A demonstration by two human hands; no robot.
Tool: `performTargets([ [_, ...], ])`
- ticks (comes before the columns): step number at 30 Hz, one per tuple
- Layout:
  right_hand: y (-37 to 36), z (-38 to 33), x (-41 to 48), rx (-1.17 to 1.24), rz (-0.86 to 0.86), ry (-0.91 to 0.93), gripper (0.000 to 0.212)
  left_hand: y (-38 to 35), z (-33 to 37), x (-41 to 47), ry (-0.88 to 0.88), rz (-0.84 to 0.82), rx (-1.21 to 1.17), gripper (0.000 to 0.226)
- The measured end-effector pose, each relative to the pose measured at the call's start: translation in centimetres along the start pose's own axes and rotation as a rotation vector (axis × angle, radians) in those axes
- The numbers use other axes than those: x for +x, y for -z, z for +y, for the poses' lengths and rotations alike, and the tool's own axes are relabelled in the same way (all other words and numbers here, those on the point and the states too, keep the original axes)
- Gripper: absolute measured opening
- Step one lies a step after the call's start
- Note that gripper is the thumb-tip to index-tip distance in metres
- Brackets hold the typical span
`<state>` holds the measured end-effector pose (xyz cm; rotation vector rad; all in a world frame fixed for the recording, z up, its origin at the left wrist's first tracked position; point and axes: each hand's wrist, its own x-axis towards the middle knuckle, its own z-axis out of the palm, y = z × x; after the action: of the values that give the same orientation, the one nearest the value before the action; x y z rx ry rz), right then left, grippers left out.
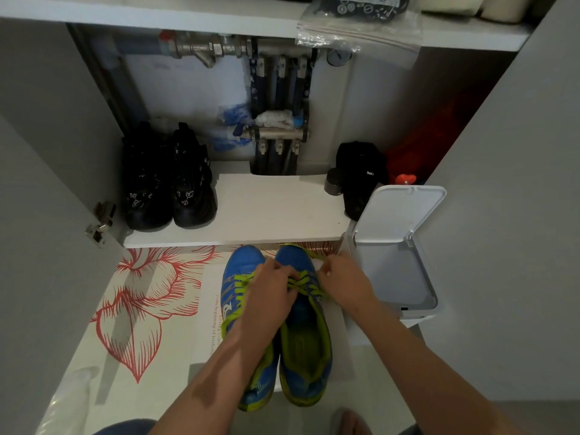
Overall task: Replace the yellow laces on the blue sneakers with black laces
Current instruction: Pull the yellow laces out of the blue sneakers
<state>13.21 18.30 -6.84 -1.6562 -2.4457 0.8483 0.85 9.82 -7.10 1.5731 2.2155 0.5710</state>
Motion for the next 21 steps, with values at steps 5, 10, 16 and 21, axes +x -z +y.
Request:
performTargets([
  [5,0.5,-0.5,-1.7,0.226,-0.5,-0.211,0.024,-1.4,-0.6,0.4,-0.019,-0.099,0.161,0.031],
  [10,1.0,-0.2,-1.7,0.244,-0.506,-0.129,0.016,-2.2,-0.4,0.8,0.016,-0.175,0.083,0.029],
  [16,1.1,0.6,-1.5,0.328,-0.519,-0.142,0.016,-0.5,-0.3,1.9,0.661,-0.114,-0.987,0.014],
  [21,1.1,0.5,-1.5,0.323,-0.531,-0.124,0.015,-0.9,-0.4,2.1,0.487,-0.061,-0.519,0.024],
])
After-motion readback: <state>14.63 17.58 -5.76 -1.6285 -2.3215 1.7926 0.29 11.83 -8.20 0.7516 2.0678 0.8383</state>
